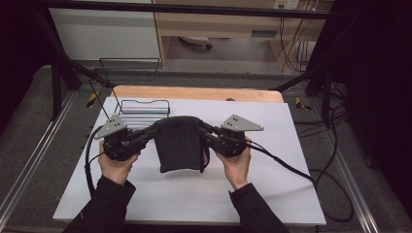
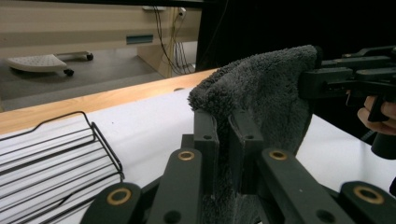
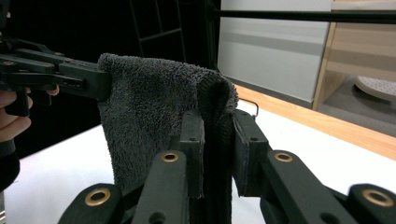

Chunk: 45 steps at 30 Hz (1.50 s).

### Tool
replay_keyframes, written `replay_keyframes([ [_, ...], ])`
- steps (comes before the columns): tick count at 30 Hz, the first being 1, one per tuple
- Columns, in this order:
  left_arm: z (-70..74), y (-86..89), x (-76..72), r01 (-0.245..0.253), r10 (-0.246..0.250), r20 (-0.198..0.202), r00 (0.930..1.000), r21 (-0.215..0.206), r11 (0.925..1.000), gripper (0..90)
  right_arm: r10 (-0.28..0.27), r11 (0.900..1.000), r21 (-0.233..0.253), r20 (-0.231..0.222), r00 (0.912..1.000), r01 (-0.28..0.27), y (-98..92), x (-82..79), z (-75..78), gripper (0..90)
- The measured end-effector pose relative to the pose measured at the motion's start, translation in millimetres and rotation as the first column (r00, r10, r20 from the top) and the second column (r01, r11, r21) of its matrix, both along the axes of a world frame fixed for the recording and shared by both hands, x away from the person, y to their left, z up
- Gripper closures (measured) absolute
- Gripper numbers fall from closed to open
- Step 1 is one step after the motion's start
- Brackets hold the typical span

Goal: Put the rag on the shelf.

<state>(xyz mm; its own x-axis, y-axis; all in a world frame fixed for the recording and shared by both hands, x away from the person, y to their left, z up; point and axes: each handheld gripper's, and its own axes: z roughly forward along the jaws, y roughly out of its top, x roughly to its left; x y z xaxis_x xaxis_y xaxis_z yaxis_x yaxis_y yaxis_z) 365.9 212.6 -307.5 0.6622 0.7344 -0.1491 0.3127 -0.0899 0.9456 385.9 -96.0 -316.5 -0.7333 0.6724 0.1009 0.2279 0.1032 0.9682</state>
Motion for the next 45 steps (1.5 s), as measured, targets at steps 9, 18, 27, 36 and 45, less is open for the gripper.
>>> replay_keyframes([
  [9,10.4,16.9,-1.1,-0.040,0.041,0.036,0.9985,-0.032,0.9987,82.5,0.006,1.000,0.013,0.052,0.9986,-0.007,19.2,4.4,10.3,76.8],
  [18,20.3,35.7,-1.5,-0.097,0.101,0.083,0.9913,-0.054,0.9938,82.5,0.015,0.999,0.031,0.093,0.9956,-0.018,39.8,7.8,19.9,76.9],
  [27,30.9,51.4,-1.9,-0.130,0.138,0.116,0.9836,-0.072,0.9889,82.6,0.015,0.999,0.047,0.121,0.9926,-0.021,57.6,11.6,30.1,77.0],
  [36,43.0,71.1,-0.6,-0.157,0.176,0.160,0.9713,-0.122,0.9800,82.5,0.012,0.998,0.062,0.167,0.9859,-0.022,80.4,15.2,53.2,77.1],
  [45,59.3,85.7,2.3,-0.183,0.215,0.204,0.9550,-0.165,0.9692,82.6,0.006,0.997,0.076,0.212,0.9772,-0.023,97.8,20.9,75.4,77.2],
])
